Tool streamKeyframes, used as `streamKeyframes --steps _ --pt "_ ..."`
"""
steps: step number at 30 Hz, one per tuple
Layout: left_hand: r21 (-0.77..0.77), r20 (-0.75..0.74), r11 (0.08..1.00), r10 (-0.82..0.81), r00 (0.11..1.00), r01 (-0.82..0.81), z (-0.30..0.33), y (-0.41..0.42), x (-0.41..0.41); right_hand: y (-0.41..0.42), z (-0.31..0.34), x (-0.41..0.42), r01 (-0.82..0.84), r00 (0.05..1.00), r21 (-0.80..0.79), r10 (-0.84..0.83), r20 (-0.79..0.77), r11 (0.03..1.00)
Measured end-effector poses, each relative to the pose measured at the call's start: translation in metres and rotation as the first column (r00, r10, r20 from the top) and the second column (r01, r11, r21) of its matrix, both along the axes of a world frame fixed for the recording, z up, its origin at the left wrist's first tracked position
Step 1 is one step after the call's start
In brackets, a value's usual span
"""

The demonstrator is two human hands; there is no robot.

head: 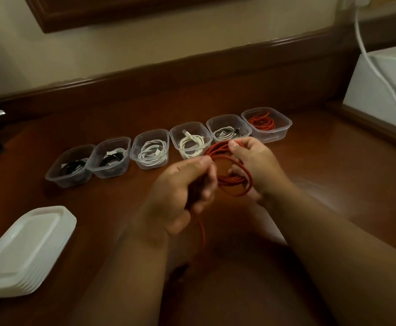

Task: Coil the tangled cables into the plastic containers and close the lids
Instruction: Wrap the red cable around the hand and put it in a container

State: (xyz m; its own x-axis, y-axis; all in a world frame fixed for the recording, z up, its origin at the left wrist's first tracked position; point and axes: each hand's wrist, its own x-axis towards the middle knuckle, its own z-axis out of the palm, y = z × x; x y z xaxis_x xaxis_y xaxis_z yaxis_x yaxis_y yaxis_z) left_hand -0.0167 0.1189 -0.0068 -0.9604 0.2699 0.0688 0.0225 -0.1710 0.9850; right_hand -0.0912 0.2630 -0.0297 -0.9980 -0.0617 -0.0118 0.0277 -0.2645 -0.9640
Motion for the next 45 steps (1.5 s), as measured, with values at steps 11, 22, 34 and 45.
streamKeyframes --steps 11,22,34,45 --pt "-0.07 -0.006 0.8 0.596 0.803 -0.595 -0.008 0.004 -0.015 -0.015 -0.005 0.018 -0.197 0.978 0.065 0.201 -0.049 0.978" --pt "-0.547 -0.549 0.519 0.371 0.749 -0.657 -0.027 0.001 -0.017 -0.011 -0.003 0.015 -0.2 0.975 0.107 0.208 -0.071 0.974" --pt "-0.235 -0.495 0.679 0.532 0.687 -0.695 -0.032 0.017 -0.018 -0.01 0.001 0.017 -0.234 0.972 -0.206 0.235 -0.019 0.95" --pt "-0.119 -0.515 0.712 0.552 0.656 -0.692 -0.035 0.027 -0.021 -0.007 0.007 0.02 -0.156 0.98 -0.374 0.191 0.058 0.914"
